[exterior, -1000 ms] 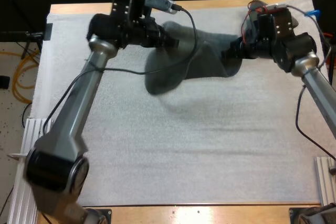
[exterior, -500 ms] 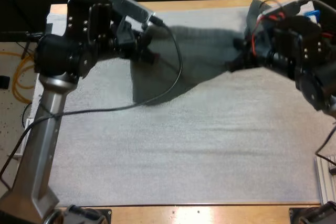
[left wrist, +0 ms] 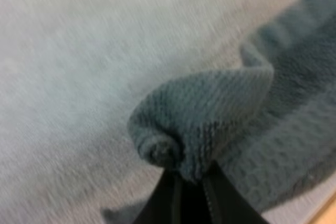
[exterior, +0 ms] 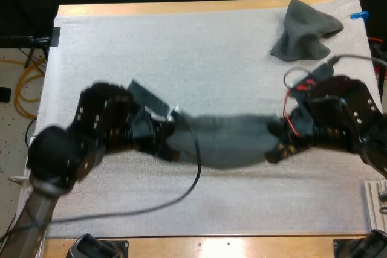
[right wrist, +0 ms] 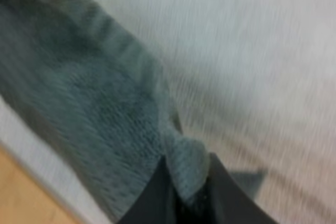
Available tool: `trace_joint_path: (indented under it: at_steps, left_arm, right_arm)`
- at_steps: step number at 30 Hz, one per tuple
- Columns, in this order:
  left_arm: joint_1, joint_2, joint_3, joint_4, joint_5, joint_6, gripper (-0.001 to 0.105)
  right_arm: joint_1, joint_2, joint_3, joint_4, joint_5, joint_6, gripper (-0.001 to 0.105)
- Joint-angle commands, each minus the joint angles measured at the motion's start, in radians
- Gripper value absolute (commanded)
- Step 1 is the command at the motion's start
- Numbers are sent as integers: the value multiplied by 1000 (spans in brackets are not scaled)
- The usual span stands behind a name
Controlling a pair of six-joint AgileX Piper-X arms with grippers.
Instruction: Pick towel from pile fold and stack
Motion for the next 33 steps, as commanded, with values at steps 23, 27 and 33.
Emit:
trace_joint_path:
  at_steps: [23,27,33]
  left_arm:
    - [7,227,514,-920,-181,9,0]
    - [80,357,514,-1065,-172,9,0]
    - [161,490,514,-1191,-50,9,0]
  right_arm:
    - [-145,291,466,-781,118,112,0]
    - [-198,389,466,-956,106,57,0]
    - [-241,497,466,-1111,106,40,0]
